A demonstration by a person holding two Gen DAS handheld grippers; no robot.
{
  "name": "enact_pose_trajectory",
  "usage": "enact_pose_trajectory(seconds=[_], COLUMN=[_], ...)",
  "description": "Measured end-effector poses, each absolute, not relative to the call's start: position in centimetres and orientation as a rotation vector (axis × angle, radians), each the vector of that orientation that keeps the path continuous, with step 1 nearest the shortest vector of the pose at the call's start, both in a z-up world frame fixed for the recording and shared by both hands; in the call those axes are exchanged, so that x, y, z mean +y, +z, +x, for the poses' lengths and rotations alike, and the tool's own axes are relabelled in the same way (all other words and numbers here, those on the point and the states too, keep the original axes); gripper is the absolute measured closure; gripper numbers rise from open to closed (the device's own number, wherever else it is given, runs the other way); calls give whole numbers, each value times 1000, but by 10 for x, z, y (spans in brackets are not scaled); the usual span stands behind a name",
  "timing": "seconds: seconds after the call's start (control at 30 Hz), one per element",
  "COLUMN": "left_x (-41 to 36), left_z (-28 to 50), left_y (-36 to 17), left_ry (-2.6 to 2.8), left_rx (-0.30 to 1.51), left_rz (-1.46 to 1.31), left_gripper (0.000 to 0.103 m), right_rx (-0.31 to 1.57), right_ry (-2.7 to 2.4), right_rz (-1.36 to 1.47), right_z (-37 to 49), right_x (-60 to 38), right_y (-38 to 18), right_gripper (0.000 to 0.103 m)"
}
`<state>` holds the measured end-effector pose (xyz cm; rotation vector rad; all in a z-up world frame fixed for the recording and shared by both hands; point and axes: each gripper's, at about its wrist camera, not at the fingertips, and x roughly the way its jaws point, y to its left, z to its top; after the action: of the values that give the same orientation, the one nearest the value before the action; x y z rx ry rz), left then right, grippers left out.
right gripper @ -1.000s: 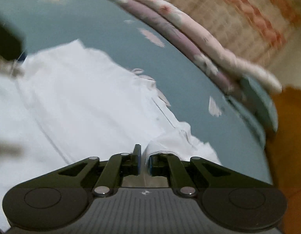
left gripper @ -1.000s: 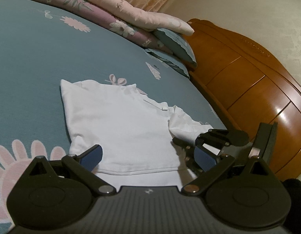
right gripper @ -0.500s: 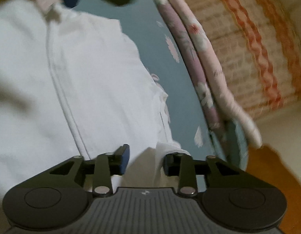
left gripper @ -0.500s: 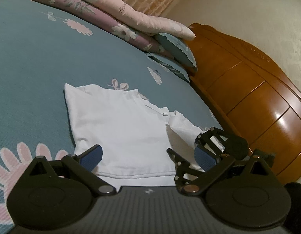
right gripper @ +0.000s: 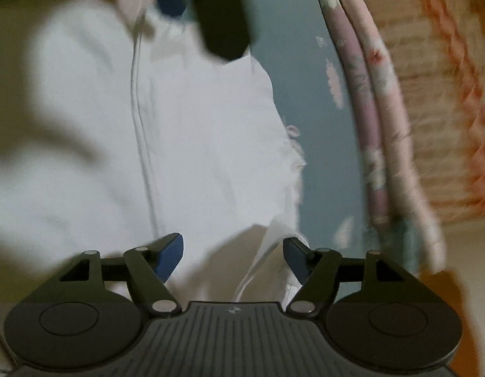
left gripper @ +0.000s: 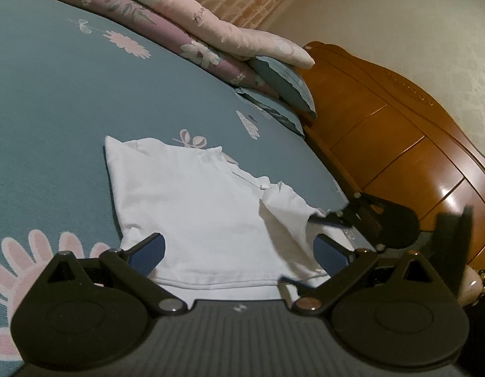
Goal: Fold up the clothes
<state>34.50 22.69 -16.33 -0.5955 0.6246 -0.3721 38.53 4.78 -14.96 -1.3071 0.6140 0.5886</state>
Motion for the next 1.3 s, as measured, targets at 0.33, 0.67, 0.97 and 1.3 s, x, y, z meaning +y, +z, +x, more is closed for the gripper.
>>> enact_pose_trajectory(seconds=[0.33, 0.67, 0.97, 1.3], left_x=[227, 226, 226, 235], left_z=[345, 345, 346, 344], left_y=[-163, -165, -166, -164], left_ry=[-374, -370, -364, -340], left_rx=[623, 633, 640, 621], left_rz=[-602, -596, -591, -607], left_gripper=[3, 3, 3, 3], right_rx=[880, 937, 981, 967], right_ry=[755, 596, 498, 631], right_rz=[-747, -17, 471, 481], right_z=[372, 425, 483, 496], right_x=[-5, -110, -159, -118], right_y=[-127, -125, -157, -133], right_gripper=[26, 19, 17, 16])
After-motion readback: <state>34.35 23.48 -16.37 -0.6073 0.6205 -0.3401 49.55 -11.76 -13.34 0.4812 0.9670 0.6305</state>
